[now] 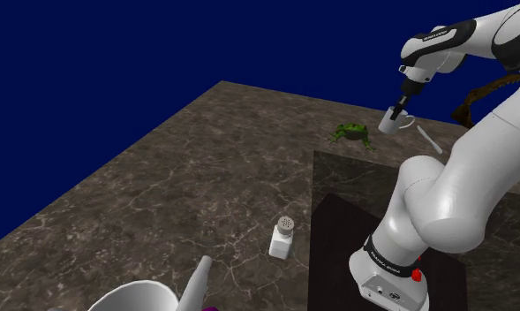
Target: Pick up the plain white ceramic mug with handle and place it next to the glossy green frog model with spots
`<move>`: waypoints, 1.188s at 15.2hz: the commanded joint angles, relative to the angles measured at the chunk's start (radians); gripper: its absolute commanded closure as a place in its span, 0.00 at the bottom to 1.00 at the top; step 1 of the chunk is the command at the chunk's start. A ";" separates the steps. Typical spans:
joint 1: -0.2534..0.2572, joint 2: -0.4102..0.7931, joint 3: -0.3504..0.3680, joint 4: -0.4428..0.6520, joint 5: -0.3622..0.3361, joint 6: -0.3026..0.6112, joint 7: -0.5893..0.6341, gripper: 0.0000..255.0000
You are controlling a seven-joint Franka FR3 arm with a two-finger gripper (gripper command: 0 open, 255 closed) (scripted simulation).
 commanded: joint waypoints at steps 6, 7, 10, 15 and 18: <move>0.000 0.000 0.000 0.000 0.000 0.000 0.000 0.00; 0.000 0.000 0.000 0.000 0.000 0.000 0.000 0.00; -0.084 0.004 0.097 0.074 0.014 -0.096 -0.009 0.00; -0.096 -0.001 0.114 0.096 0.011 -0.122 -0.007 0.00; -0.096 -0.001 0.114 0.096 0.011 -0.122 -0.007 0.00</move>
